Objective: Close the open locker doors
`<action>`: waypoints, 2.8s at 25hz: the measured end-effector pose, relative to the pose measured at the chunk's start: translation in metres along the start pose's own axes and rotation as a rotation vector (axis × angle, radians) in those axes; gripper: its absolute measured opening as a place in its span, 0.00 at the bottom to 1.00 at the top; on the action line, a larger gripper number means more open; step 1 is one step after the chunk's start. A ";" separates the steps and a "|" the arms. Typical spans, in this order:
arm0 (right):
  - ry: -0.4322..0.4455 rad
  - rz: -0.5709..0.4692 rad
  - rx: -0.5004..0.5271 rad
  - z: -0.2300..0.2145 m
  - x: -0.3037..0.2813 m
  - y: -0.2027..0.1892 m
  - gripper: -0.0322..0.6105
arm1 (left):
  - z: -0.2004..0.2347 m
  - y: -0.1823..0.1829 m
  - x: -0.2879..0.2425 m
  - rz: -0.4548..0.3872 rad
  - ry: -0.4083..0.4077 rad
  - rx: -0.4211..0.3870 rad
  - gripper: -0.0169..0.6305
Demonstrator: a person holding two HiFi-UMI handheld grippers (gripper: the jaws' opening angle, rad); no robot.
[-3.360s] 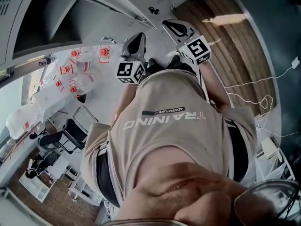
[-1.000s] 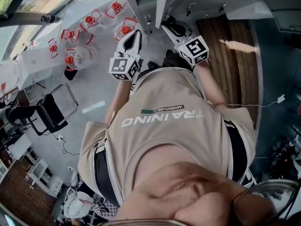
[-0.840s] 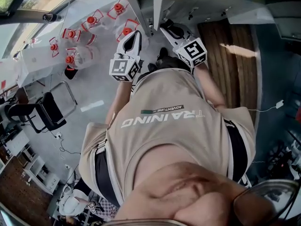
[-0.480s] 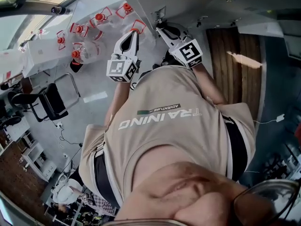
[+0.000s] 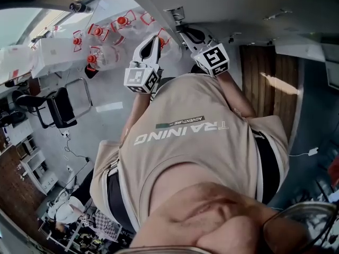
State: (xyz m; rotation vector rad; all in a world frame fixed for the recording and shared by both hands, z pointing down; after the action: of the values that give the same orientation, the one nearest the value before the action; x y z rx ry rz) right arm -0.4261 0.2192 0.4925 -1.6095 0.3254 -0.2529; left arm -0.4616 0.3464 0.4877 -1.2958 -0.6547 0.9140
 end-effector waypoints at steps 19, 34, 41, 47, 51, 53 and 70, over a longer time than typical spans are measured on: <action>-0.276 0.107 -0.092 0.008 0.033 -0.020 0.07 | -0.049 -0.024 -0.007 0.102 -0.374 0.005 0.03; -0.736 0.142 -0.191 0.040 0.193 -0.061 0.07 | -0.145 -0.070 -0.028 0.188 -0.809 -0.021 0.03; -0.786 0.045 -0.185 0.029 0.253 -0.057 0.07 | -0.220 -0.070 -0.028 0.170 -0.902 -0.087 0.03; -0.845 -0.003 -0.127 0.006 0.358 -0.047 0.07 | -0.312 -0.078 -0.041 0.164 -0.913 -0.114 0.03; -0.924 -0.017 -0.124 -0.012 0.438 -0.053 0.07 | -0.378 -0.089 -0.054 0.160 -0.955 -0.147 0.03; -0.942 -0.027 -0.123 -0.016 0.470 -0.054 0.07 | -0.408 -0.099 -0.060 0.170 -0.962 -0.157 0.03; -1.039 -0.043 -0.219 -0.057 0.616 -0.084 0.07 | -0.587 -0.126 -0.098 0.194 -1.133 -0.253 0.03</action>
State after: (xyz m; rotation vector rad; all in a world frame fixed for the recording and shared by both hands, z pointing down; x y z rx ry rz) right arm 0.1328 -0.0504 0.5585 -1.7466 -0.4971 0.6053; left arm 0.0058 -0.0426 0.5133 -0.9747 -1.5660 1.7816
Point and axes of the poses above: the fingertips, and each gripper's own axes: x backward along the fingers, z to its left, y out of its top, the point moved 4 cm from there along x, backward along the fingers, and after that the axes turned 7 degrees about -z, right-handed, at the moved point
